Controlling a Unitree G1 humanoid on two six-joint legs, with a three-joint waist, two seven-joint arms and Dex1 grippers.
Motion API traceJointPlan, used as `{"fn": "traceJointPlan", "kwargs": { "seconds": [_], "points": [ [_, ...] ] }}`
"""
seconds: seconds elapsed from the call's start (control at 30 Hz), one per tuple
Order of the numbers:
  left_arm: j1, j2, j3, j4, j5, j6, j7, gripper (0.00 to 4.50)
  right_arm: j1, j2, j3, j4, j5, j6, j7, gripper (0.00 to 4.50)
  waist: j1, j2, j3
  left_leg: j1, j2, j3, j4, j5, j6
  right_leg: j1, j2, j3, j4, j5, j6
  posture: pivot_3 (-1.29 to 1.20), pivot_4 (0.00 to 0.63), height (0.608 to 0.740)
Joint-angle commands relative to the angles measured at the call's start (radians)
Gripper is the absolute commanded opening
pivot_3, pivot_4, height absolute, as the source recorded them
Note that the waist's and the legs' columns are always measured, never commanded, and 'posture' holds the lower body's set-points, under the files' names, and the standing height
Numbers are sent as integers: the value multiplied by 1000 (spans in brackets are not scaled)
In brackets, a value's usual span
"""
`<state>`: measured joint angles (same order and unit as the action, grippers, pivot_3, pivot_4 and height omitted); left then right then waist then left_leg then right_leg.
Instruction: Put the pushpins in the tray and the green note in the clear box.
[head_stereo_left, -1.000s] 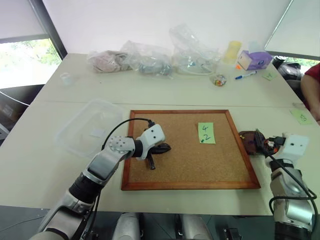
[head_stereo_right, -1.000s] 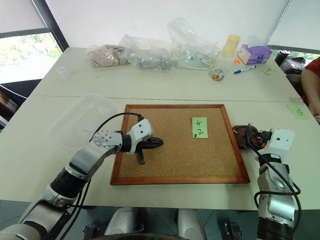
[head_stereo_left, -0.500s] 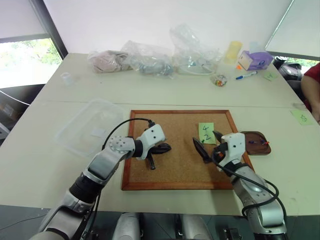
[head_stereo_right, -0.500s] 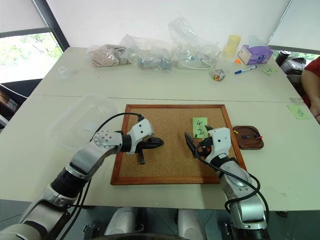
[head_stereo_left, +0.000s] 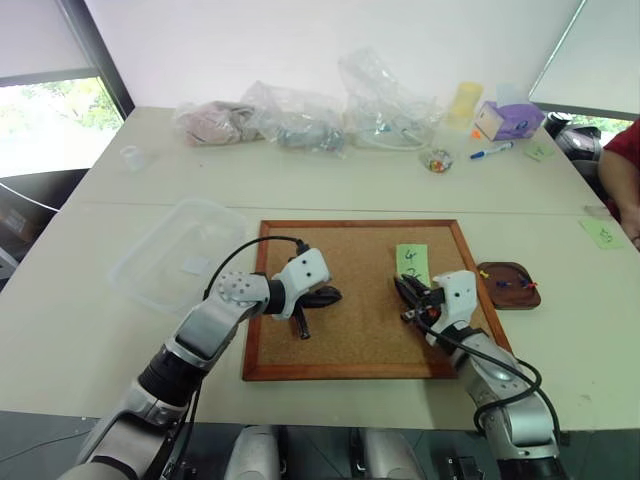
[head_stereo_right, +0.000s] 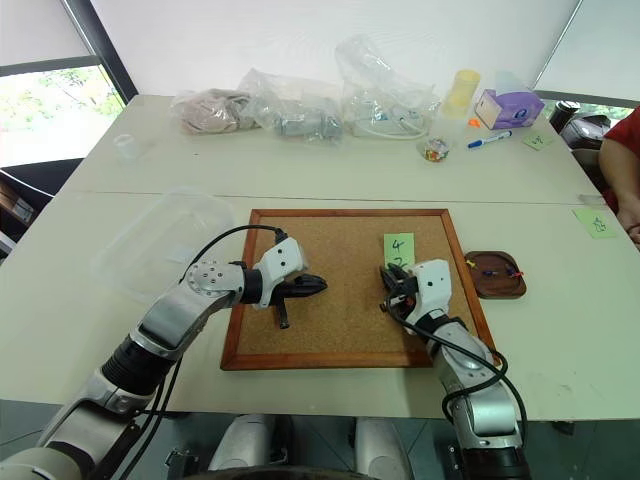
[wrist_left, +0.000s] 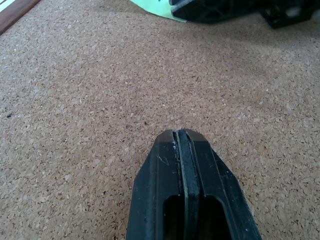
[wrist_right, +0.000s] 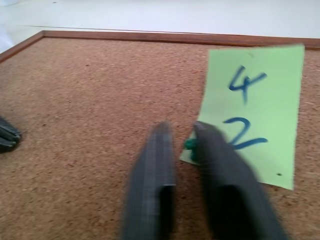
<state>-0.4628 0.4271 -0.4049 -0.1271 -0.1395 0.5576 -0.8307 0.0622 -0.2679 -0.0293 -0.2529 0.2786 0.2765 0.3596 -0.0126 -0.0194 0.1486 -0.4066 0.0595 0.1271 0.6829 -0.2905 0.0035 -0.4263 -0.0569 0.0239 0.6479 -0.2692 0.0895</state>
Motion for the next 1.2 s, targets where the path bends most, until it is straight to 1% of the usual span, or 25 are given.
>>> {"fn": "traceJointPlan", "kwargs": {
  "seconds": [0.03, 0.27, 0.4, 0.57, 0.8, 1.0, 1.1, 1.2],
  "points": [
    [0, -4, 16, -11, 3, -9, 5, 0, -1, 10, 5, -4, 10, 8, 8, 25, 0, 0, 0, 0, 0, 0, 0, 0, 0, 0, 0, 0, 0, 0, 0, 0, 150, 737],
    [1, 3, 18, -9, 3, -15, 1, 0, 6, 6, -3, -11, -1, 8, 0, 25, 0, 0, 0, 0, 0, 0, 0, 0, 0, 0, 0, 0, 0, 0, 0, 0, 150, 737],
    [-10, 3, 29, 4, -7, -20, -9, 0, -1, -4, -31, -40, -18, -17, -23, 25, 0, 0, 0, 0, 0, 0, 0, 0, 0, 0, 0, 0, 0, 0, 0, 0, 150, 737],
    [-41, -13, 81, 48, -58, -13, -33, 0, -9, -10, -76, -149, 3, -18, -44, 25, 1, 0, 0, -1, 0, 0, 0, 0, 0, -1, 0, 0, 0, 0, 0, 0, 150, 737],
    [-126, -52, 158, 140, -154, 7, -96, 0, -7, -16, -67, -237, 15, 38, -47, 25, 1, 0, 0, -1, 0, 0, 0, 0, 0, -1, 0, 0, 0, 1, 2, 0, 150, 737],
    [-161, -74, 149, 187, -177, 24, -145, 0, -18, -8, -70, -254, 23, 58, -57, 25, 0, 0, 0, -1, 0, 1, 0, 0, 0, -1, 0, 0, 0, 1, 2, 0, 150, 737],
    [-272, -180, 259, 292, -278, 133, -85, 0, -13, -11, -66, -266, 21, 63, -60, 25, 6, -1, 1, -1, 0, 1, 1, 0, 0, -1, 1, -1, 0, 1, 2, 0, 150, 737],
    [-402, -282, 397, 428, -431, 341, -35, 0, -20, -17, -60, -282, 17, 71, -60, 25, 3, -2, 1, -3, -2, 0, 2, 0, 0, 0, 0, -1, -1, 2, 3, 0, 150, 737]
  ]
}}
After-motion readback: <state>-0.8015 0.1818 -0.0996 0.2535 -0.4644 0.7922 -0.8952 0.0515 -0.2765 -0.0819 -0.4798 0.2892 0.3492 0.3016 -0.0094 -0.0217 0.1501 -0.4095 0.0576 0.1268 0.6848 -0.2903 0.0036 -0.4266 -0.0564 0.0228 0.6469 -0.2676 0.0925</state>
